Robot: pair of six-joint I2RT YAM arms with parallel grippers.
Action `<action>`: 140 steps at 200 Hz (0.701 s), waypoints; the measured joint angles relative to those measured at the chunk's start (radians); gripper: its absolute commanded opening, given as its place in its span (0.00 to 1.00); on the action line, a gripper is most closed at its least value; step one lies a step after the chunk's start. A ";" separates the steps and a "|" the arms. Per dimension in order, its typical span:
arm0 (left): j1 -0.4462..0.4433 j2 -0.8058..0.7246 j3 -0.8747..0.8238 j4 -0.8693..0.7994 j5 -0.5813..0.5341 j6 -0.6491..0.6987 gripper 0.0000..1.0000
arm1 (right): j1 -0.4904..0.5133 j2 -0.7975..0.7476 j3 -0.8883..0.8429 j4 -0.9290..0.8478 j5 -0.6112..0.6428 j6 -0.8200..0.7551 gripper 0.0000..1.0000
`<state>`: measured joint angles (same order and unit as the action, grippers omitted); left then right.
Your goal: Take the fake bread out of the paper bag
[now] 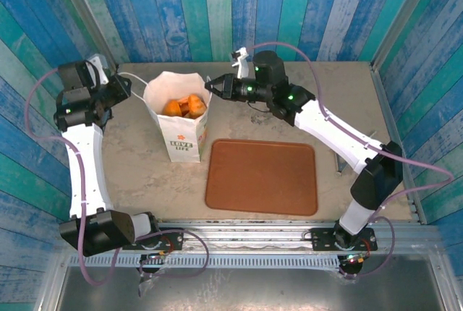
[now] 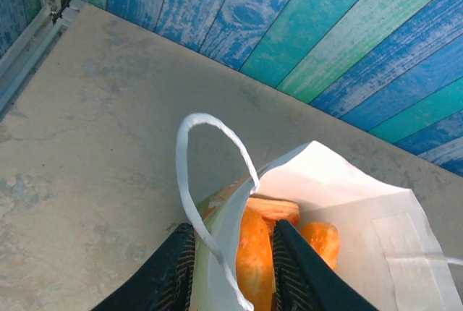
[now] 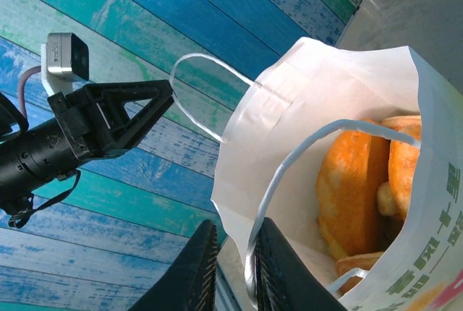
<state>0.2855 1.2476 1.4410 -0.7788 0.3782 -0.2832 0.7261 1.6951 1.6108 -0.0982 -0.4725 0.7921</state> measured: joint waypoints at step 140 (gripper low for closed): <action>0.000 0.049 0.007 0.031 0.071 0.025 0.06 | -0.195 -0.492 -0.571 -0.144 0.254 -0.062 0.55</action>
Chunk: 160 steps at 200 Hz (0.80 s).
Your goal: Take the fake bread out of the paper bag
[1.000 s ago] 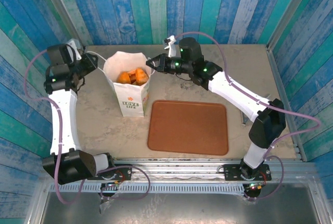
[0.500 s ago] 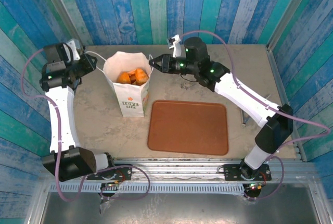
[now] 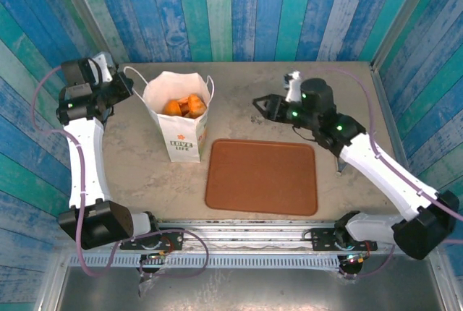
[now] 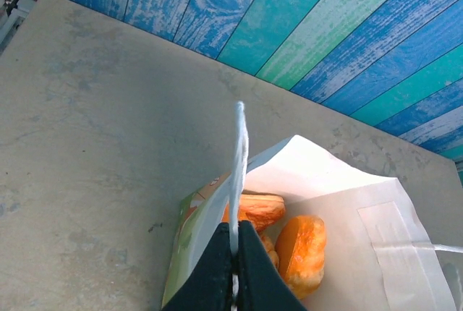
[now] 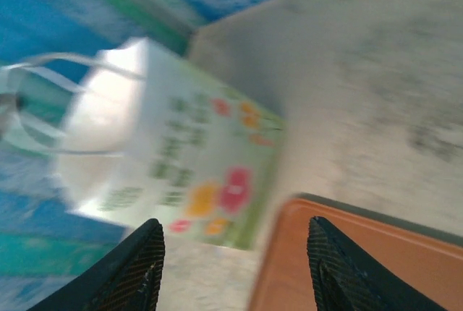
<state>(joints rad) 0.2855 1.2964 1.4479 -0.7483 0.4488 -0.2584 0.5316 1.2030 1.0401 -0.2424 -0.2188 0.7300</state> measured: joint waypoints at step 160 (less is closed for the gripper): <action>0.000 -0.001 -0.018 0.046 0.050 0.018 0.10 | 0.153 0.669 0.217 -0.294 0.195 -0.008 0.49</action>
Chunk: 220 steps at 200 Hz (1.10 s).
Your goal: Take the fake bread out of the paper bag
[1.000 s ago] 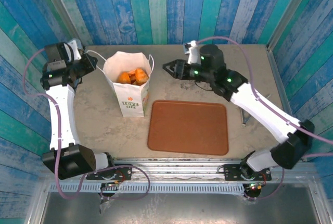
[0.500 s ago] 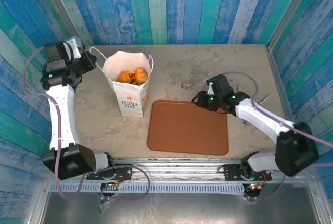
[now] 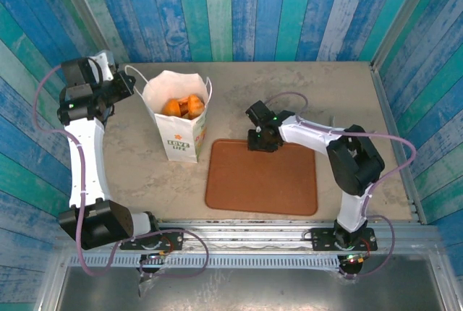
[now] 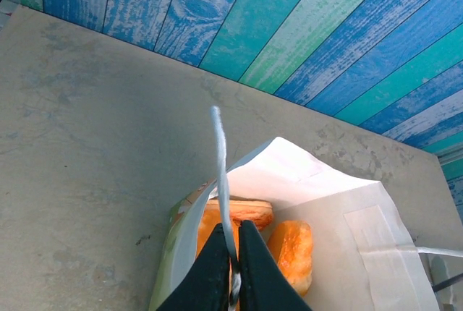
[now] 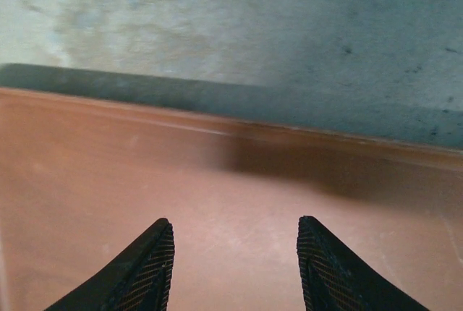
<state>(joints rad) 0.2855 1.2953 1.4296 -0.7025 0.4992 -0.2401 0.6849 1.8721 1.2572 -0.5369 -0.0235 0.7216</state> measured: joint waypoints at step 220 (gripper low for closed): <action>0.000 0.000 -0.014 0.007 -0.019 0.004 0.30 | -0.262 0.470 0.659 -0.154 0.099 -0.268 0.50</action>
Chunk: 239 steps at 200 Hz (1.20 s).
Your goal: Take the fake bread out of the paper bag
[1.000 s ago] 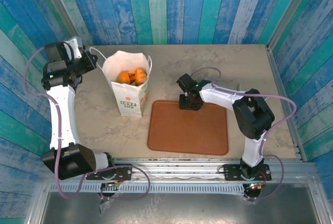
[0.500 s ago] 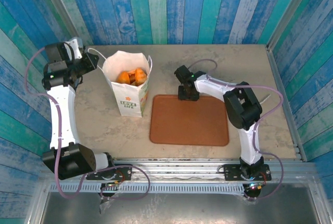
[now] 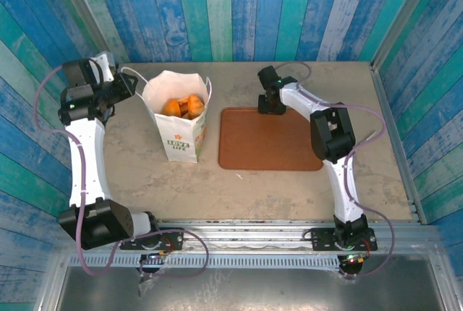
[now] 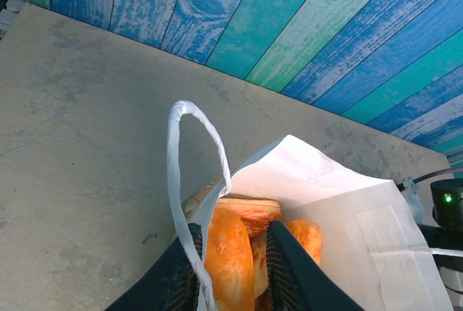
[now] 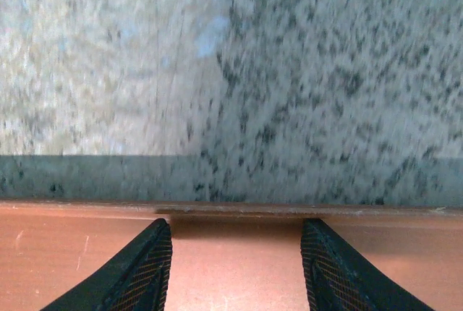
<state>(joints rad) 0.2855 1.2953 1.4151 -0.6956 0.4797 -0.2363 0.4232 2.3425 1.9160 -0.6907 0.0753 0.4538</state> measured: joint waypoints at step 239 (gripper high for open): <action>0.049 -0.023 0.060 -0.013 0.021 -0.026 0.59 | -0.029 -0.594 -0.115 0.061 -0.413 -0.083 0.63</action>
<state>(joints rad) 0.3344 1.2724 1.4746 -0.7086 0.5007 -0.2619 0.3946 1.7481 1.8008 -0.6300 -0.3374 0.3710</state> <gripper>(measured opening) 0.589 0.616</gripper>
